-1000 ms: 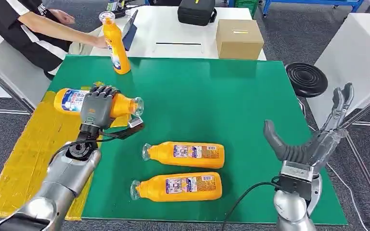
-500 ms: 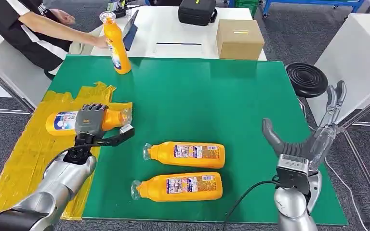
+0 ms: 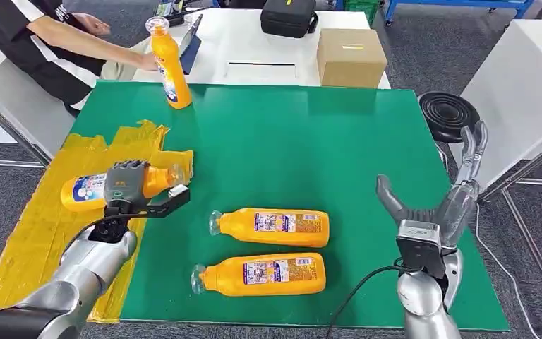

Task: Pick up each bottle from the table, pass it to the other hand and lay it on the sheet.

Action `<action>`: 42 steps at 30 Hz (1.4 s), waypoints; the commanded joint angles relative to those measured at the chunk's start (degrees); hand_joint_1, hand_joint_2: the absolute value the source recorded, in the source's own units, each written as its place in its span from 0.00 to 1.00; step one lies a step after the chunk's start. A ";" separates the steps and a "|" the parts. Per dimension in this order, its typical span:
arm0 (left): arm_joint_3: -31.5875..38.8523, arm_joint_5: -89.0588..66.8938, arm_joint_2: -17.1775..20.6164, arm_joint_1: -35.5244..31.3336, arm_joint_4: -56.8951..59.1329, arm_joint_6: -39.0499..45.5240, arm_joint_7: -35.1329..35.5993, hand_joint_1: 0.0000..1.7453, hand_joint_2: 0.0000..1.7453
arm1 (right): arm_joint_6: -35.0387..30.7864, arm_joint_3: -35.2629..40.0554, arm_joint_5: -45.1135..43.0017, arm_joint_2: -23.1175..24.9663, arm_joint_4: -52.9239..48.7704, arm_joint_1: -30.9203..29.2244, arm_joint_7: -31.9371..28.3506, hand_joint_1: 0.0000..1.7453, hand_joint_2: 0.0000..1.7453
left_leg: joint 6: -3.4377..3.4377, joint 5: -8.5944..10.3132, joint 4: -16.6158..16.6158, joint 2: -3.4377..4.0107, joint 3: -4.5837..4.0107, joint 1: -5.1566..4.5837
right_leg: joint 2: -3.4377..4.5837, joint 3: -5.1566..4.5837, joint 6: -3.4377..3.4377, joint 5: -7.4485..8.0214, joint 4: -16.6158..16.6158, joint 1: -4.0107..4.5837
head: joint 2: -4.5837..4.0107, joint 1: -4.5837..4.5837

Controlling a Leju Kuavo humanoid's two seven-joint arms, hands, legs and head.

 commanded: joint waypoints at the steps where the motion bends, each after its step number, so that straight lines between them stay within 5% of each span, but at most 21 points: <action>1: 0.90 -0.25 0.79 -2.57 4.40 -0.27 -0.21 1.00 1.00 | 0.09 1.32 -0.34 0.05 4.20 -2.48 0.36 0.00 1.00 | -0.23 -0.03 -0.01 0.09 0.09 0.07 | 0.09 0.08 -0.10 0.02 -0.05 0.06 | 0.00 -0.02; 3: 1.54 0.26 0.48 -2.51 4.39 -0.42 -0.92 1.00 1.00 | 0.06 1.40 -0.45 0.16 4.59 -2.80 0.45 0.00 1.00 | -0.28 -0.04 0.00 0.10 0.10 0.09 | 0.09 0.10 -0.12 0.02 -0.05 0.07 | 0.00 -0.02; 4: 2.49 0.67 0.14 -2.32 4.08 0.18 -1.78 0.28 1.00 | -0.25 1.42 -0.50 0.31 4.80 -2.92 0.49 0.00 1.00 | -0.40 -0.06 -0.02 0.13 0.19 0.12 | 0.12 0.18 -0.17 0.02 -0.08 0.09 | 0.00 0.00; 5: 2.36 0.24 0.06 -2.17 3.87 0.47 -1.71 0.00 1.00 | -0.23 1.54 -0.58 0.39 5.10 -3.08 0.57 0.00 1.00 | -0.27 -0.04 0.00 0.09 0.10 0.09 | 0.09 0.11 -0.11 0.01 -0.05 0.07 | 0.00 0.00; 15: 7.20 9.16 -3.21 -2.74 3.04 -4.96 -11.62 0.00 1.00 | 0.24 2.57 -1.45 0.75 9.18 -5.56 0.47 0.00 1.00 | -0.37 -0.02 -0.04 0.03 0.18 0.12 | 0.02 0.19 -0.15 0.01 -0.11 0.10 | 0.00 -0.02; 27: 6.63 12.10 -4.45 -5.34 5.02 -13.75 -13.18 0.00 1.00 | 0.00 1.26 -1.57 0.65 7.34 -5.18 0.47 0.00 1.00 | -0.47 0.01 -0.05 -0.03 0.22 0.12 | -0.04 0.24 -0.18 0.00 -0.11 0.09 | 0.00 -0.02; 42: 6.15 23.17 -5.20 -1.35 -16.21 -10.63 -15.38 0.00 1.00 | 1.99 0.13 0.23 1.33 7.70 -4.57 1.17 0.00 1.00 | -0.30 0.04 0.01 0.00 0.07 0.10 | -0.01 0.08 -0.10 0.03 -0.04 0.08 | 0.00 0.00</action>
